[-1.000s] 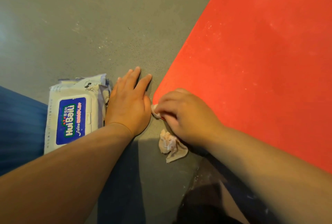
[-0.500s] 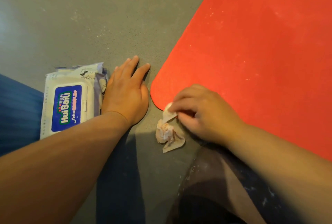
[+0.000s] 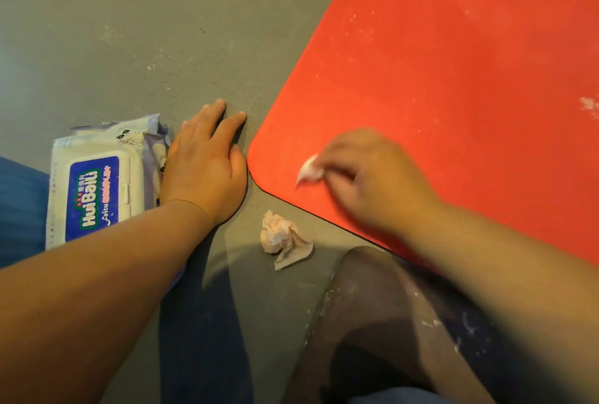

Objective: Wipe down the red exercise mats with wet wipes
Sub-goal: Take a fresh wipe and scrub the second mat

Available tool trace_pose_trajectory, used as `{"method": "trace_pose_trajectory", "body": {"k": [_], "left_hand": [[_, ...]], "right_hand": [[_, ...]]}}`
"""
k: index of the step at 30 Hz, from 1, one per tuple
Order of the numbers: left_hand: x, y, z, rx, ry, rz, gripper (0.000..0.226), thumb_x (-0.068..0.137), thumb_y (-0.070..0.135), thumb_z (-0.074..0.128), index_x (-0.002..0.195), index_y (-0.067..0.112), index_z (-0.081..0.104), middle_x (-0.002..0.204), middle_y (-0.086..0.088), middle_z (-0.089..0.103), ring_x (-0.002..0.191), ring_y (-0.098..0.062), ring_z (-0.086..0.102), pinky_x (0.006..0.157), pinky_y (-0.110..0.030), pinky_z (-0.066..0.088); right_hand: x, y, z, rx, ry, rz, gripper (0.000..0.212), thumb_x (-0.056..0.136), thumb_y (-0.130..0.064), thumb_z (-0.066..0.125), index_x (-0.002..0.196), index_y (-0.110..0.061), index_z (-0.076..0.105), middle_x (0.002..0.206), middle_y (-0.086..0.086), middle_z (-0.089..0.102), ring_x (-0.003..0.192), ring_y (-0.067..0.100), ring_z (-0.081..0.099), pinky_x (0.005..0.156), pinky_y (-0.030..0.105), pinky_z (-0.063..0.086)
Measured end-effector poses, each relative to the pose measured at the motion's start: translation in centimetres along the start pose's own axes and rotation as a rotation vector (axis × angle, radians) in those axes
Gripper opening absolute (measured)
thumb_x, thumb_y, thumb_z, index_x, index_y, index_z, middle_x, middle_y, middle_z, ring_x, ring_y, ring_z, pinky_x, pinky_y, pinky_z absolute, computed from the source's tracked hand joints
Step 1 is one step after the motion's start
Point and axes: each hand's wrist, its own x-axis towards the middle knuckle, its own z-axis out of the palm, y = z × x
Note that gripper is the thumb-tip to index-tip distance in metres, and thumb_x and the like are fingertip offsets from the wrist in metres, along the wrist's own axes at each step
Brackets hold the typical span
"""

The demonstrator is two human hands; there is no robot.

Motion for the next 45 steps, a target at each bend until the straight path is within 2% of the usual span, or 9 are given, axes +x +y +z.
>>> {"method": "trace_pose_trajectory", "body": {"k": [5, 8, 13, 15, 19, 27, 34, 42, 45], "left_hand": [[0.1, 0.0, 0.2, 0.007, 0.004, 0.009, 0.052, 0.09, 0.028, 0.034, 0.14, 0.019, 0.045, 0.151, -0.009, 0.034, 0.139, -0.028, 0.029, 0.114, -0.046, 0.023], [-0.1, 0.0, 0.1, 0.029, 0.001, 0.012, 0.052, 0.089, 0.028, 0.035, 0.139, 0.017, 0.045, 0.15, -0.011, 0.034, 0.137, -0.031, 0.031, 0.111, -0.047, 0.026], [-0.3, 0.8, -0.6, 0.019, -0.052, 0.152, 0.055, 0.087, 0.018, 0.039, 0.141, 0.013, 0.045, 0.152, -0.014, 0.034, 0.135, -0.035, 0.034, 0.111, -0.047, 0.026], [-0.6, 1.3, -0.9, 0.004, -0.097, 0.214, 0.051, 0.088, 0.009, 0.041, 0.138, 0.011, 0.048, 0.148, -0.011, 0.041, 0.135, -0.034, 0.037, 0.111, -0.045, 0.026], [-1.1, 2.7, -0.2, -0.188, -0.051, 0.068, 0.038, 0.093, 0.002, 0.041, 0.128, 0.008, 0.055, 0.138, -0.013, 0.051, 0.132, -0.034, 0.039, 0.115, -0.039, 0.019], [-0.5, 3.1, 0.8, -0.127, 0.023, 0.1, 0.032, 0.09, 0.01, 0.043, 0.118, 0.005, 0.056, 0.131, -0.015, 0.053, 0.118, -0.035, 0.045, 0.104, -0.042, 0.031], [-0.3, 3.1, 0.9, -0.094, 0.05, 0.076, 0.036, 0.088, 0.022, 0.04, 0.116, 0.006, 0.056, 0.133, -0.011, 0.052, 0.119, -0.031, 0.045, 0.104, -0.04, 0.031], [-0.4, 2.9, 0.9, -0.059, 0.056, 0.086, 0.037, 0.088, 0.024, 0.041, 0.118, 0.008, 0.056, 0.134, -0.01, 0.052, 0.119, -0.029, 0.044, 0.103, -0.038, 0.031], [-0.4, 3.1, 0.8, -0.056, 0.05, 0.085, 0.039, 0.088, 0.024, 0.04, 0.12, 0.008, 0.055, 0.134, -0.009, 0.051, 0.119, -0.029, 0.044, 0.103, -0.039, 0.031]], "right_hand": [[5.5, 5.0, -3.0, -0.056, 0.343, 0.496, 0.026, 0.077, -0.002, 0.057, 0.088, -0.014, 0.077, 0.094, 0.006, 0.07, 0.084, 0.008, 0.057, 0.074, 0.022, 0.038], [3.0, 1.2, 0.0, -0.002, 0.228, 0.37, 0.028, 0.076, -0.004, 0.056, 0.089, -0.018, 0.077, 0.093, 0.005, 0.07, 0.092, 0.024, 0.06, 0.084, 0.033, 0.043], [-2.1, -1.7, 0.5, 0.039, -0.004, 0.04, 0.018, 0.075, -0.004, 0.064, 0.086, -0.013, 0.075, 0.09, 0.005, 0.068, 0.086, 0.026, 0.06, 0.079, 0.026, 0.038], [-0.7, 0.5, -1.2, -0.013, 0.024, 0.127, 0.021, 0.078, -0.003, 0.062, 0.088, -0.016, 0.076, 0.092, 0.006, 0.066, 0.09, 0.027, 0.059, 0.08, 0.029, 0.04], [3.3, 3.9, -2.6, -0.072, 0.238, 0.558, 0.019, 0.085, -0.013, 0.059, 0.095, -0.013, 0.075, 0.101, 0.012, 0.062, 0.098, 0.028, 0.057, 0.084, 0.036, 0.04], [-5.7, -2.4, -0.5, 0.048, -0.097, 0.158, 0.02, 0.08, -0.002, 0.061, 0.091, -0.012, 0.075, 0.092, 0.006, 0.064, 0.092, 0.024, 0.055, 0.078, 0.025, 0.034], [1.9, 4.5, -3.0, -0.143, 0.281, 0.479, 0.021, 0.082, -0.006, 0.054, 0.091, -0.012, 0.072, 0.099, 0.012, 0.063, 0.099, 0.029, 0.056, 0.085, 0.033, 0.038], [-6.1, -1.1, -0.7, -0.048, -0.072, -0.033, 0.017, 0.08, -0.006, 0.058, 0.088, -0.01, 0.072, 0.089, 0.009, 0.065, 0.085, 0.028, 0.057, 0.071, 0.035, 0.049], [-1.8, 3.0, -2.5, -0.136, 0.078, 0.139, 0.023, 0.081, -0.002, 0.053, 0.09, -0.011, 0.073, 0.095, 0.012, 0.066, 0.095, 0.031, 0.058, 0.083, 0.036, 0.043]]}}
